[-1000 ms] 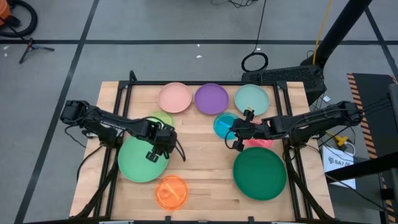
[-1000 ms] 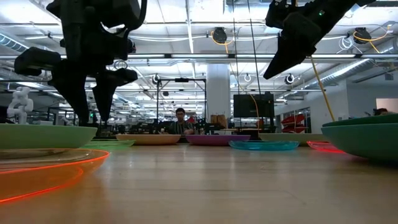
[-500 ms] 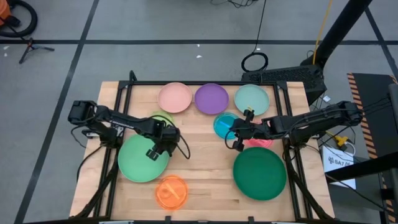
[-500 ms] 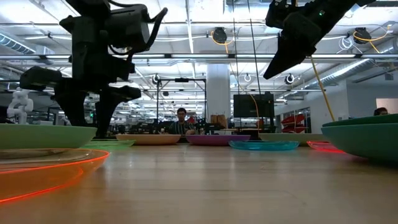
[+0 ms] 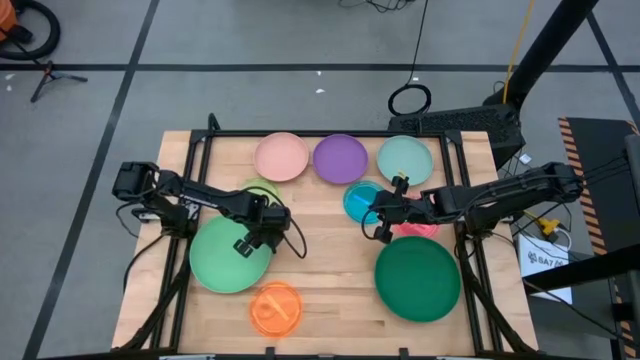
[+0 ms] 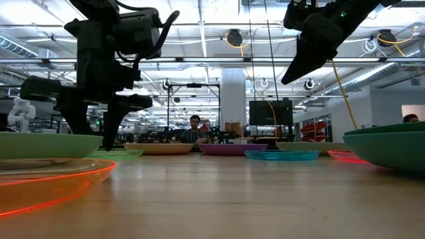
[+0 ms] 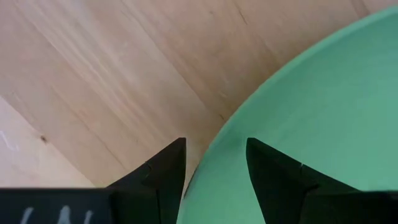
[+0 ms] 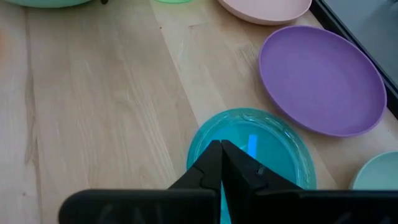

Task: Stack plastic plates
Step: Stack the light green plate on top of the green plate

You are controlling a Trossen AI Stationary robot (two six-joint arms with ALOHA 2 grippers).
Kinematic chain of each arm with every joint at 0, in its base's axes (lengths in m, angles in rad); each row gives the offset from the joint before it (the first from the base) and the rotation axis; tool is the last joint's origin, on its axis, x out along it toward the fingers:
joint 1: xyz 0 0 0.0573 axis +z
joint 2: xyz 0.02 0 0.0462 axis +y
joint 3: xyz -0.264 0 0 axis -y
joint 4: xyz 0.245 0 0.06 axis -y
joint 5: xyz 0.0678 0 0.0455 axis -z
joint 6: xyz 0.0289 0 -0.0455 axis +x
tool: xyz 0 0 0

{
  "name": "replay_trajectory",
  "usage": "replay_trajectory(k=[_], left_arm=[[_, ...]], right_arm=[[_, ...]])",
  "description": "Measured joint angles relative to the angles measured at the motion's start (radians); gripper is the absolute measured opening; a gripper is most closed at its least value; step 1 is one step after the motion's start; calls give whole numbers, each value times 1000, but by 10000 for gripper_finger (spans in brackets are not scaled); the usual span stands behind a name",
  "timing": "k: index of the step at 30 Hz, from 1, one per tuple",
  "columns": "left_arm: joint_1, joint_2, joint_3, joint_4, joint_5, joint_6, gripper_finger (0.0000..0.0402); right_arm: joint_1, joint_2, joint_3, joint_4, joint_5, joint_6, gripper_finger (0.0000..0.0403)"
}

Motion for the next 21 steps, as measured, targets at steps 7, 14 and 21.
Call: replay_trajectory(k=[7,14,21], left_arm=[[0,0,0,-2,0,18,142],[0,-1,0,-26,0,11,92],[0,-2,0,-55,-7,8,65]], right_arm=[[0,0,0,0,1,0,0],[0,0,0,0,1,0,0],[0,0,0,0,2,0,0]])
